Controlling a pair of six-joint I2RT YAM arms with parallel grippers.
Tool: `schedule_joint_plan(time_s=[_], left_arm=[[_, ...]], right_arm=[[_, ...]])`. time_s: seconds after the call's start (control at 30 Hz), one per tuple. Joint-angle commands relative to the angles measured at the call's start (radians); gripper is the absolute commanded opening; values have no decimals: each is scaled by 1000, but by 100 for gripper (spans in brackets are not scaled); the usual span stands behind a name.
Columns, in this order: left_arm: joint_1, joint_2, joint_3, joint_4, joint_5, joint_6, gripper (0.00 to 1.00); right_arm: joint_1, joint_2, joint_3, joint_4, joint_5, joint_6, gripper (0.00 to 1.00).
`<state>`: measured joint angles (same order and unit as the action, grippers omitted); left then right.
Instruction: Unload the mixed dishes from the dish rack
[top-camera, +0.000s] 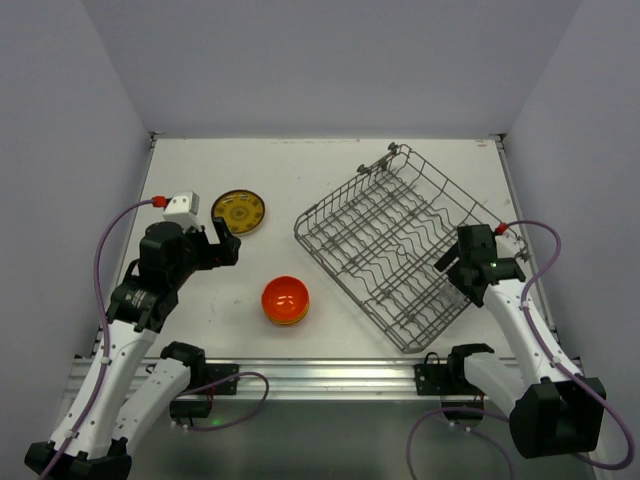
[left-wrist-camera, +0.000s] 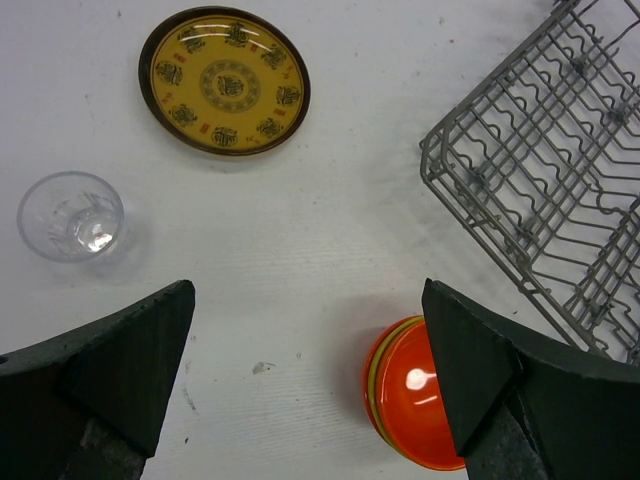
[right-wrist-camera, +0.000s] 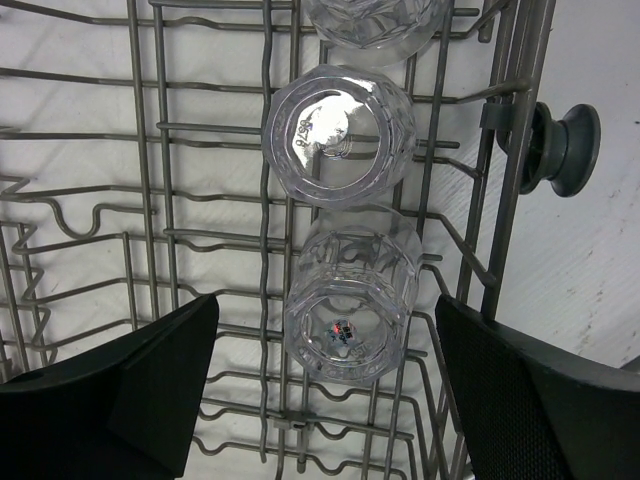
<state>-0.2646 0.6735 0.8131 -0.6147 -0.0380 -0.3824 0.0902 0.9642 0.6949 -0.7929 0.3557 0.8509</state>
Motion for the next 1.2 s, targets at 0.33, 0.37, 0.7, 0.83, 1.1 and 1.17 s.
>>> schedule_joint_plan(time_s=[0.33, 0.37, 0.7, 0.83, 1.1, 1.17], left_arm=[[-7, 3, 4, 41, -2, -4, 100], [-7, 1, 4, 41, -2, -4, 100], [-8, -2, 4, 38, -7, -6, 100], [-8, -3, 4, 40, -10, -7, 100], [-8, 0, 4, 40, -7, -7, 100], [-8, 0, 4, 40, -7, -7, 100]], right_arm=[[0, 21, -23, 15, 14, 22, 83], [-1, 16, -23, 17, 15, 23, 82], [0, -1, -31, 21, 5, 24, 67], [2, -10, -35, 23, 5, 25, 62], [3, -36, -43, 23, -3, 30, 52], [5, -47, -46, 23, -7, 28, 49]])
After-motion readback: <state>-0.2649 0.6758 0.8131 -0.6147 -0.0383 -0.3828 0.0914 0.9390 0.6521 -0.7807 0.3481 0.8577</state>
